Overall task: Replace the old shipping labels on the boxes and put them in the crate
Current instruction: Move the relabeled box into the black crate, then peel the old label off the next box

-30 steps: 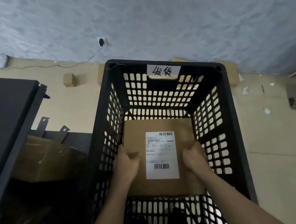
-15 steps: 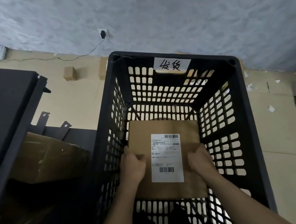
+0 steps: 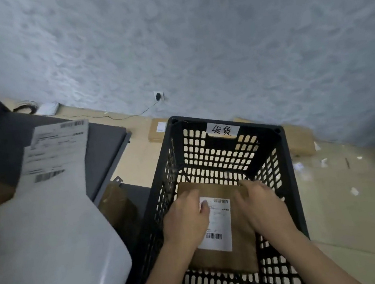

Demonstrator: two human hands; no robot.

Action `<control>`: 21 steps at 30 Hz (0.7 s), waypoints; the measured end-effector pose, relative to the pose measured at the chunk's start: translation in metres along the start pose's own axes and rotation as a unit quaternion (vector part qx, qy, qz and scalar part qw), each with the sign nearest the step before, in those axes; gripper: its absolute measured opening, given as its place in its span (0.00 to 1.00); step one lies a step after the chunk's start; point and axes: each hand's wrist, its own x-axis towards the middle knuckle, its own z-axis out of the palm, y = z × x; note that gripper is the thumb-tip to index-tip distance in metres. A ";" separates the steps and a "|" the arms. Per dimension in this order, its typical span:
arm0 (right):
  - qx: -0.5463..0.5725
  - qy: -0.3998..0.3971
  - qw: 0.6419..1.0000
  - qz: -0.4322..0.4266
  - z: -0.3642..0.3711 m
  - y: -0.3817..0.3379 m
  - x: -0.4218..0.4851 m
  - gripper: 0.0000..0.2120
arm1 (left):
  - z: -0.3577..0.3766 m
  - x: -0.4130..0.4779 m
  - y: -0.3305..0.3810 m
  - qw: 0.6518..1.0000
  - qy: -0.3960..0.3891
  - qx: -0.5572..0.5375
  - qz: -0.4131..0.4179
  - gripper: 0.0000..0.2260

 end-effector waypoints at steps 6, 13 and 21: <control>0.025 0.068 0.986 -0.149 -0.068 -0.049 -0.025 0.19 | -0.055 -0.062 0.033 0.984 0.173 -0.035 0.008 0.08; 0.102 0.034 0.937 -0.334 -0.096 -0.106 -0.078 0.20 | -0.107 -0.172 0.028 0.933 0.344 -0.092 -0.055 0.12; 0.121 -0.057 0.858 -0.495 -0.064 -0.201 -0.183 0.20 | -0.148 -0.325 -0.027 0.853 0.481 -0.007 -0.203 0.10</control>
